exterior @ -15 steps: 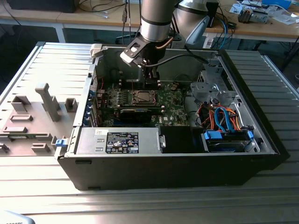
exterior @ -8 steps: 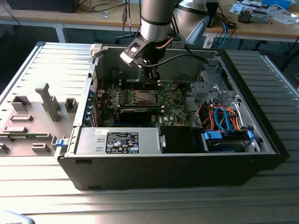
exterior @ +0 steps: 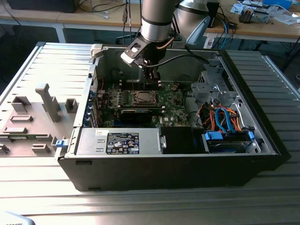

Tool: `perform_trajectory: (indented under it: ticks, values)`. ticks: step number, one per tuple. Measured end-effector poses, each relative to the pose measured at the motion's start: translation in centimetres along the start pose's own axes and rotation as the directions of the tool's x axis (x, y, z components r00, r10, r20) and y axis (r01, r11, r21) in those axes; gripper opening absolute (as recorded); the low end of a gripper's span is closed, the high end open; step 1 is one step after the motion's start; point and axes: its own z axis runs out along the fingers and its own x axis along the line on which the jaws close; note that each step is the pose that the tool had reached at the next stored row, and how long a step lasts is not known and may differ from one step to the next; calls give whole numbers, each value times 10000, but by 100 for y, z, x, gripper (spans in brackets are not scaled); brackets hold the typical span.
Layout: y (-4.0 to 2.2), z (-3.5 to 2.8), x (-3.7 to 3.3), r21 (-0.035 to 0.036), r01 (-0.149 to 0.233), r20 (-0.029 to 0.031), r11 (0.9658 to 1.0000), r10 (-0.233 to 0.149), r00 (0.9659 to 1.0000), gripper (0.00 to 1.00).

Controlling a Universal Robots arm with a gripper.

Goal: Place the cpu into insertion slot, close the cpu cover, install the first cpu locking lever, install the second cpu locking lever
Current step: 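Install the first cpu locking lever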

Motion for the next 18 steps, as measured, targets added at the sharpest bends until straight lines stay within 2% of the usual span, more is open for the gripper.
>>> perform_trajectory:
  ticks: [18]
  values:
    - [0,1,0,1,169,7,9999,-169,9999,11]
